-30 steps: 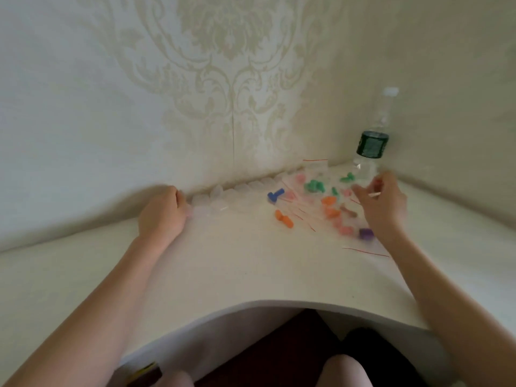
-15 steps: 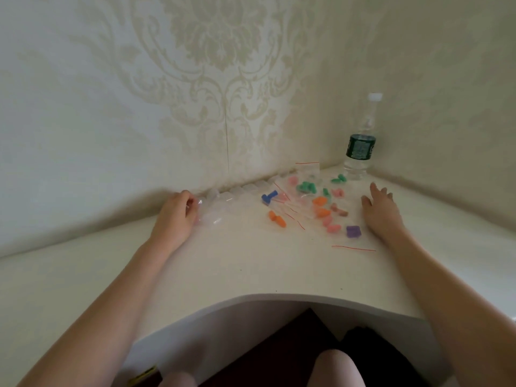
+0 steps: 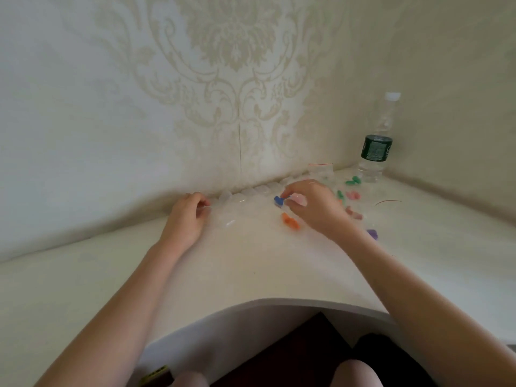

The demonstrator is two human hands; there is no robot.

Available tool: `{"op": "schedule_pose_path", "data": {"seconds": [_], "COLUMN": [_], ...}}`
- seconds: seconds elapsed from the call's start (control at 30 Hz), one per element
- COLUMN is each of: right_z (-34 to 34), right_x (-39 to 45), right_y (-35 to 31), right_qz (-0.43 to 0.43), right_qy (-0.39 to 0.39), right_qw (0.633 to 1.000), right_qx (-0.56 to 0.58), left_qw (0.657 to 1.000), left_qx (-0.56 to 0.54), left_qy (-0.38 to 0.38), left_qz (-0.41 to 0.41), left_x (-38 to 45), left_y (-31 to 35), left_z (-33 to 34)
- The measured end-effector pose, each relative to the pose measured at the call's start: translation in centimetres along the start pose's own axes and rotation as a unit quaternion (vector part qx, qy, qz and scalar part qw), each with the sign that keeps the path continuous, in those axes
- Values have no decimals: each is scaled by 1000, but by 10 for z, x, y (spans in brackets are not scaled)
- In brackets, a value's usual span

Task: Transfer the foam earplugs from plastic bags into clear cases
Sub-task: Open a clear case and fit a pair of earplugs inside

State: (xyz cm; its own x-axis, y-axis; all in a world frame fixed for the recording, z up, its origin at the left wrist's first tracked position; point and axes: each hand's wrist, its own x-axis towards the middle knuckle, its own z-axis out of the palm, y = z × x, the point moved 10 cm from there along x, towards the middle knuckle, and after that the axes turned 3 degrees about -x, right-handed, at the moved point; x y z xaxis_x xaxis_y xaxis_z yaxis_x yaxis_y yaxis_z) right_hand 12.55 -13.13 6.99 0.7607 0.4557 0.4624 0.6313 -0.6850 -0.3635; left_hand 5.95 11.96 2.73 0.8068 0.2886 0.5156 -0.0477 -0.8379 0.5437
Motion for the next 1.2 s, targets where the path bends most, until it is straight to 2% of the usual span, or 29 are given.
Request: {"op": "schedule_pose_path", "data": {"seconds": [0.13, 0.27, 0.43, 0.6, 0.73, 0.87, 0.97, 1.03, 1.1, 1.2], "right_z": [28, 15, 36, 35, 34, 25, 19, 24, 34, 37], "right_x": [10, -3, -15, -8, -11, -13, -13, -14, -16, -15], "right_y": [-9, 8, 24, 10, 1, -8, 3, 17, 24, 22], "right_qz": [25, 58, 100, 56, 35, 8, 52, 93, 114, 116], "right_qy": [-77, -38, -120, -46, -28, 22, 21, -26, -77, -76], "right_qw": [995, 996, 982, 988, 987, 994, 992, 986, 979, 985], "right_qx": [-53, -56, -103, -134, -156, -109, -109, -134, -147, -102], "left_qw": [1000, 999, 998, 997, 991, 982, 987, 991, 986, 973], "left_qx": [2, 9, 28, 19, 70, 116, 75, 13, -33, -88], "left_qy": [21, 10, -18, -8, -88, -126, -122, -117, -146, -194], "left_qz": [17, 44, 62, 74, 70, 81, 74, 64, 67, 87], "left_x": [0, 0, 3, -1, -11, -17, -18, -20, -27, -35], "left_y": [1, 8, 17, 32, 47, 54, 56, 60, 72, 90], "left_z": [-7, -6, 7, -4, 3, 14, 14, 16, 29, 50]}}
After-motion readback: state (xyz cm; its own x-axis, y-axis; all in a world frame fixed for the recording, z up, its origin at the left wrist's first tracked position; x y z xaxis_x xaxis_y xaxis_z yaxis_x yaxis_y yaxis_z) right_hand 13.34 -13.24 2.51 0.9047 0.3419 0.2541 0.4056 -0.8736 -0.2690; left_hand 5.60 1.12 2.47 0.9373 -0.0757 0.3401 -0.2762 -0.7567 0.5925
